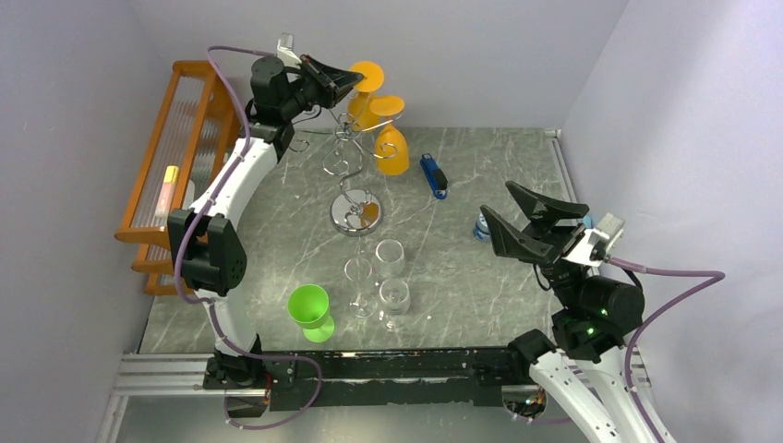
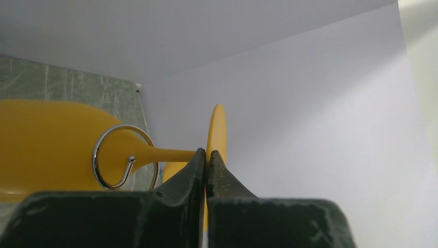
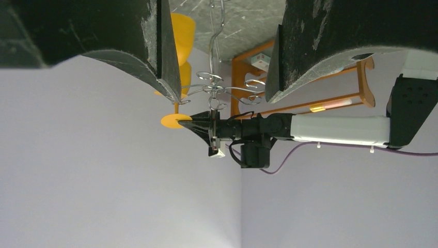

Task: Place the wine glass upside down on the wine glass rack

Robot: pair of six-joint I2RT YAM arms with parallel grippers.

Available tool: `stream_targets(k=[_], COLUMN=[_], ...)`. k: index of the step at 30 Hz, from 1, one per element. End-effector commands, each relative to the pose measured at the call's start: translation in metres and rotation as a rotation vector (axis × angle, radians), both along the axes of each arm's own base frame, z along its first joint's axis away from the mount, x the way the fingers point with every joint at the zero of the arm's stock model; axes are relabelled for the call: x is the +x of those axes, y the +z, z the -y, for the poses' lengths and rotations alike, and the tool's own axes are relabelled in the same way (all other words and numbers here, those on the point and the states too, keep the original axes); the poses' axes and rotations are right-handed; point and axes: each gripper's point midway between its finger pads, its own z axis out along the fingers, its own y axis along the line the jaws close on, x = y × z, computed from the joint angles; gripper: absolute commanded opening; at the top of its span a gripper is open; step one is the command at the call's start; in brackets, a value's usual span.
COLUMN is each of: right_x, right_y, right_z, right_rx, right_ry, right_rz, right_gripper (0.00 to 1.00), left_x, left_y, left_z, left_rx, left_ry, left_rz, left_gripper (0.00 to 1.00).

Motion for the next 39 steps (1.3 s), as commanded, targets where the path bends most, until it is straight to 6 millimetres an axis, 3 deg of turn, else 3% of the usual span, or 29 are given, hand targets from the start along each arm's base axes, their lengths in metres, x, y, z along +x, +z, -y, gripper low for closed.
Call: stream_targets(k=[1,15,21,25,39], right_x=[0.000,0.001,0.000,0.001,0.000], right_y=[-0.002,-0.001,0.000,-0.001,-0.001], right_z=[0.002,0.002,0.003,0.003,0.002], right_rx=[0.013,0.009,0.010,0.012,0.010], right_ry=[-0.007,-0.011,-0.012,-0.012,0.000], right_rz=[-0.001,0.001,0.003,0.000,-0.019], right_gripper=[0.65,0.65,0.65,0.65,0.65], left_x=[0.011,0.021,0.023,0.021,0.008], left_y=[0.006,-0.006,-0.004,-0.002,0.003], left_z=[-0.006,-0.015,-0.033,-0.047,-0.057], left_rx=[0.020,0.086,0.190,0.253,0.338], left_ry=[0.083,0.153,0.250,0.320,0.341], left_rz=[0.011,-0.033,-0.028,-0.015,0.011], left_gripper=[0.05,0.05,0.06,0.14,0.36])
